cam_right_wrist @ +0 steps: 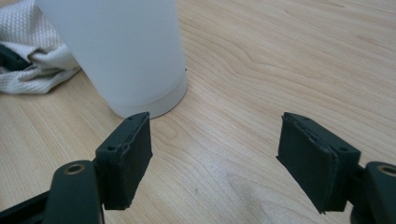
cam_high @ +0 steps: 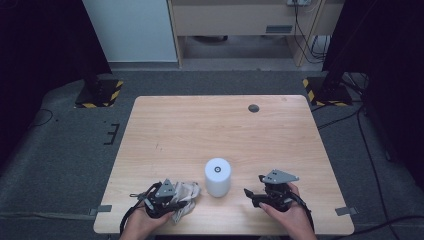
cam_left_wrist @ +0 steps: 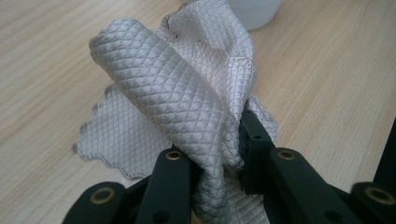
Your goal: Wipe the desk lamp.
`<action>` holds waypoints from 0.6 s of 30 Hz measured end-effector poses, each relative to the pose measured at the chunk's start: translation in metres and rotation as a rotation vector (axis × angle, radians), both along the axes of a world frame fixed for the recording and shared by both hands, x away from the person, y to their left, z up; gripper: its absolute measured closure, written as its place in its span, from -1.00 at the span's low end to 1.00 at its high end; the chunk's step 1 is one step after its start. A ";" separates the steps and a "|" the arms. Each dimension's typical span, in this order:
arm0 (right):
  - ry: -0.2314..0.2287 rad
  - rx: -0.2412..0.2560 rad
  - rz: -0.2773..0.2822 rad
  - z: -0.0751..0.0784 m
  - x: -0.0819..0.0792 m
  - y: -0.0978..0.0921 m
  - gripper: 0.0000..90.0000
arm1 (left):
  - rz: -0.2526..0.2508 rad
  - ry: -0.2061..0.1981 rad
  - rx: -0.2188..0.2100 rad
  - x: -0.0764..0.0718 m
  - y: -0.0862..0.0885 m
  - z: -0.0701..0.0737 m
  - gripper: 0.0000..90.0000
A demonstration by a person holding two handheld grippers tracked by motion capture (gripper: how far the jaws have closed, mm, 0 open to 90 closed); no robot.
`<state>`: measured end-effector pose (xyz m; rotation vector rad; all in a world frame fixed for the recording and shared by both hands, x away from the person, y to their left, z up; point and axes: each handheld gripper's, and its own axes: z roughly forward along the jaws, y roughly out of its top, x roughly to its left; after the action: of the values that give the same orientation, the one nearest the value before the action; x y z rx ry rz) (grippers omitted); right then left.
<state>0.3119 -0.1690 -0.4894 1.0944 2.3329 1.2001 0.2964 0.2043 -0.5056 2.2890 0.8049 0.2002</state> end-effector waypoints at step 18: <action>-0.085 0.117 0.105 0.048 0.007 0.020 -0.23 | 0.043 -0.088 -0.136 0.009 0.001 0.024 0.75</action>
<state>0.3193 -0.1486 -0.4416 0.9475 2.3059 1.4085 0.3058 0.2057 -0.4821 2.1223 0.7979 0.2556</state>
